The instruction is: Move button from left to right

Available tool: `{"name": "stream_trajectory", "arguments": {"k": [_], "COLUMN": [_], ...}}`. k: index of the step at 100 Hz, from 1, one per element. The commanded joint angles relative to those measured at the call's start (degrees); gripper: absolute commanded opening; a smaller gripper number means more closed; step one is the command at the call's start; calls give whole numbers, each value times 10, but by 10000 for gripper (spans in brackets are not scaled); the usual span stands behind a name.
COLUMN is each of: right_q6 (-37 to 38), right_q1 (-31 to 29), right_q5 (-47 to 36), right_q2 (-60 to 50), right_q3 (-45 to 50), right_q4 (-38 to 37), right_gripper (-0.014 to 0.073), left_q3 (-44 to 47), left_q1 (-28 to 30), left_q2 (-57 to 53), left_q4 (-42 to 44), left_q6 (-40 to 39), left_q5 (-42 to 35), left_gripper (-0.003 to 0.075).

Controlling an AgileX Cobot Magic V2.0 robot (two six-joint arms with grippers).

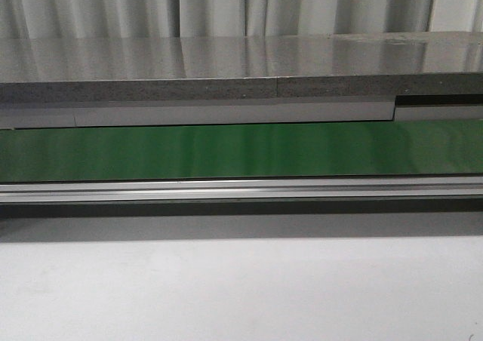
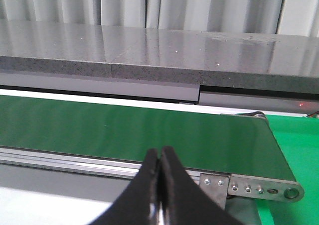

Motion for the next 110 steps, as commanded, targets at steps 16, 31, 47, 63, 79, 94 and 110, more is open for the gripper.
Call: {"name": "stream_trajectory", "arguments": {"k": [16, 31, 47, 63, 79, 94, 110], "right_q6": [2, 2, 2, 2, 2, 2, 2], "right_q1": [0, 0, 0, 0, 0, 0, 0], "right_q5": [-42, -42, -42, -42, -42, -42, -42], "right_q2": [-9, -9, -9, -9, -9, -9, -9], "right_q3": [-10, -10, -10, -10, -10, -10, -10], "right_q4": [-5, -5, -5, -5, -5, -5, -5], "right_gripper": [-68, -68, -68, -68, -68, -68, -68], "left_q3": [-18, -18, -17, -17, -17, -17, -17], "left_q1": [-68, -101, -110, -110, -110, -110, -110], "left_q2": [-34, -34, -33, -33, -33, -33, -33], "left_q4": [-16, -16, -17, -17, -18, -18, -18], "left_q6": [18, 18, 18, 18, 18, 18, 18], "left_q5": [13, 15, 22, 26, 29, 37, 42], "left_gripper": [52, 52, 52, 52, 55, 56, 138]}}
